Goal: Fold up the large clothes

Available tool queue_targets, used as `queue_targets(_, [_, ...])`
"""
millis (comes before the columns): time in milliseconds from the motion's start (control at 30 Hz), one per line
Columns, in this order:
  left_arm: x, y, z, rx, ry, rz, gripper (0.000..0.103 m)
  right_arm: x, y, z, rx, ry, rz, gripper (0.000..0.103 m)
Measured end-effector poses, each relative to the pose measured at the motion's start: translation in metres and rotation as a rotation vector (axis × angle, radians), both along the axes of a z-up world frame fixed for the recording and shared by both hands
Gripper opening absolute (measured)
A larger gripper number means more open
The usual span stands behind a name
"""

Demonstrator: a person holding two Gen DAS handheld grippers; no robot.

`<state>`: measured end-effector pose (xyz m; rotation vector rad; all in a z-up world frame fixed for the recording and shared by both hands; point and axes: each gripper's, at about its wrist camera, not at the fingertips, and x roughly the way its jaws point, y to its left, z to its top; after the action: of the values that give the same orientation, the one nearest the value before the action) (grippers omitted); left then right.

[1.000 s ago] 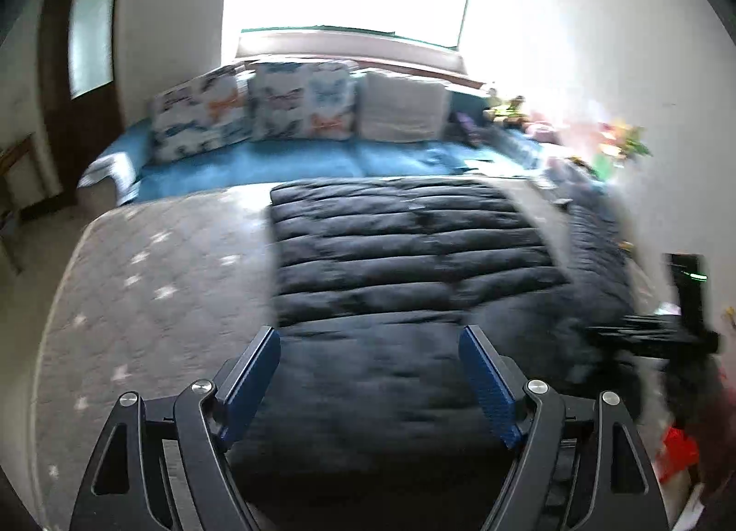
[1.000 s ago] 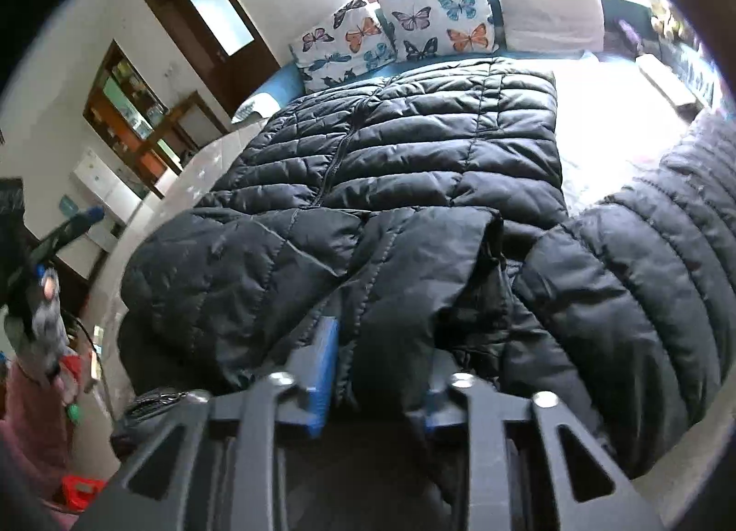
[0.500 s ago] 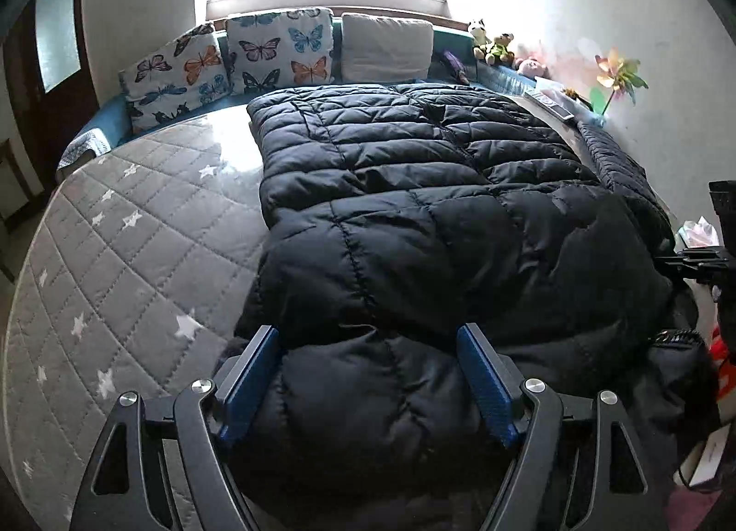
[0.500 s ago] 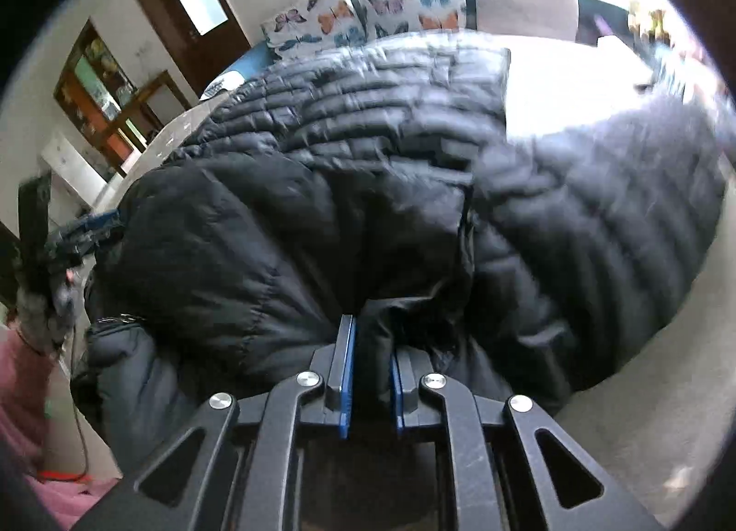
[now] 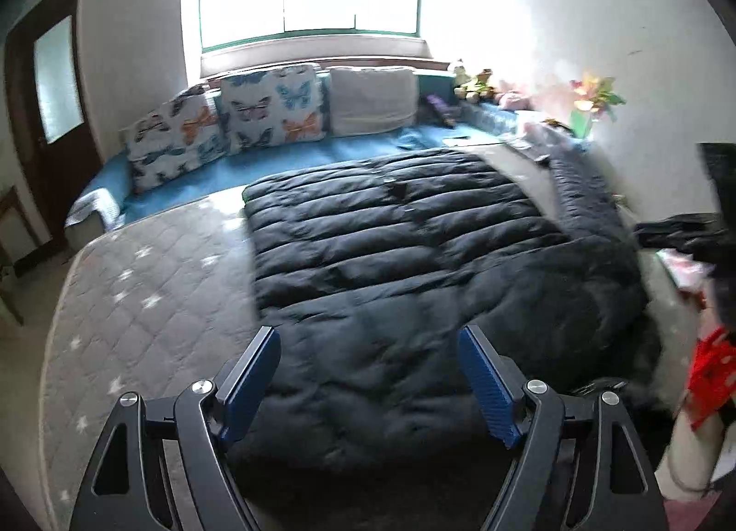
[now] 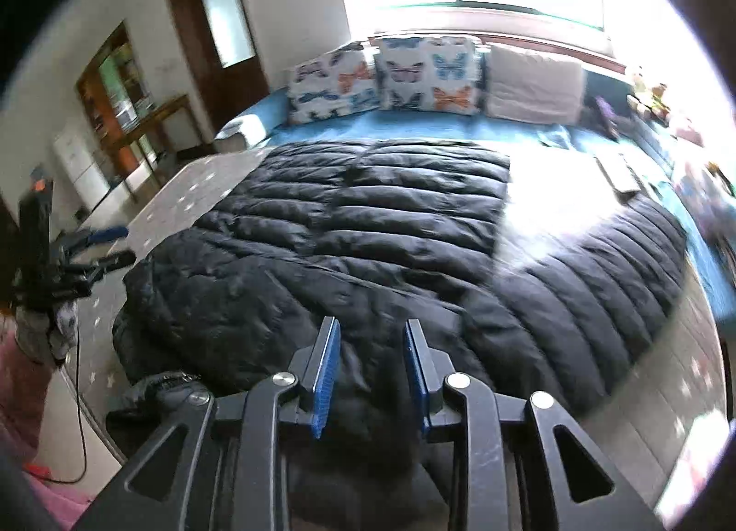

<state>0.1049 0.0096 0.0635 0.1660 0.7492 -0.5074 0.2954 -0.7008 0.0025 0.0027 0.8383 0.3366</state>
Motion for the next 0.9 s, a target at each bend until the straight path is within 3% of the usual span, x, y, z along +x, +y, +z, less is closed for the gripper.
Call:
queue_targets(133, [0.01,-0.028,-0.017,0.008,0.058,-0.033,0.085,0.023,0.018,-0.031,-0.013,0.049,0.041,0.031])
queue_targets(300, [0.026,-0.046,-0.066,0.044,0.156,-0.049,0.085,0.035,0.01,-0.083,-0.039,0.154,0.043,0.031])
queue_targets(500, [0.029,-0.053,-0.078,0.08,0.17,-0.042,0.089,0.022,-0.028,-0.051,0.106,0.097,0.042,0.031])
queue_targets(533, [0.03,-0.054,-0.079,0.082,0.168,-0.042,0.09,0.021,-0.04,-0.043,0.121,0.073,0.019,0.032])
queue_targets(600, [0.031,-0.056,-0.083,0.087,0.162,-0.037,0.091,0.02,-0.073,-0.028,0.133,0.025,-0.061,0.051])
queue_targets(667, [0.033,-0.059,-0.085,0.091,0.159,-0.029,0.092,0.023,-0.118,-0.02,0.128,-0.005,-0.182,0.062])
queue_targets(900, [0.033,-0.064,-0.087,0.105,0.149,-0.003,0.098,0.045,-0.246,-0.04,0.164,0.044,-0.52,0.062])
